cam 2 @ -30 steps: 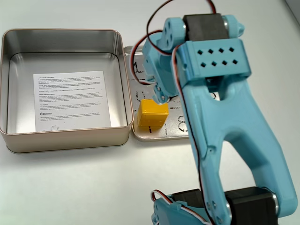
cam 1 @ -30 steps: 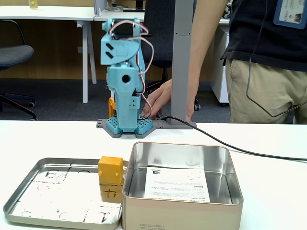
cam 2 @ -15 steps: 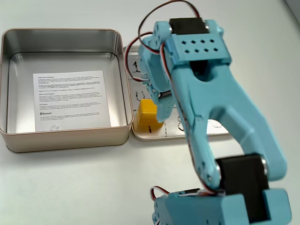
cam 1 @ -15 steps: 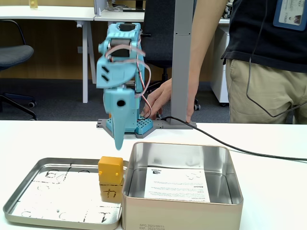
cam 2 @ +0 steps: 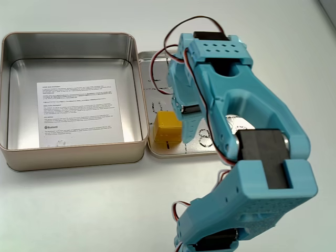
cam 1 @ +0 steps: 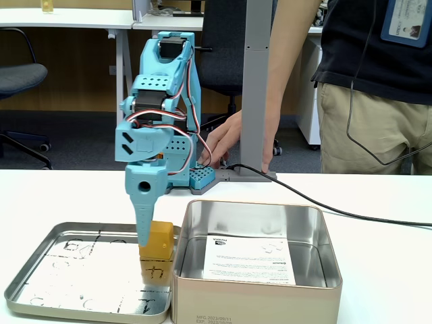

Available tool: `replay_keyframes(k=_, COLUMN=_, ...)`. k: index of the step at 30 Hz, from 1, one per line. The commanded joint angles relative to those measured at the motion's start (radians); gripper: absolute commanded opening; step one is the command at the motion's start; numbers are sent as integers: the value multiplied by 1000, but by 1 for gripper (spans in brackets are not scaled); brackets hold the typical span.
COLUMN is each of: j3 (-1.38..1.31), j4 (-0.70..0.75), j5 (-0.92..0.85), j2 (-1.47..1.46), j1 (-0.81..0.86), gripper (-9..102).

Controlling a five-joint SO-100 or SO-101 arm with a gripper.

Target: Grasp a lego block and put it in the bin.

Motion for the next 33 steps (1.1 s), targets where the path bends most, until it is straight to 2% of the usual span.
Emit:
replay_keyframes(k=1, j3=11, j4=-12, j5=-5, j2=2, j1=-3, gripper=29)
replay_keyframes(k=33, j3=94, j4=-104, j5=-38, j2=-64, j1=-29, gripper=26)
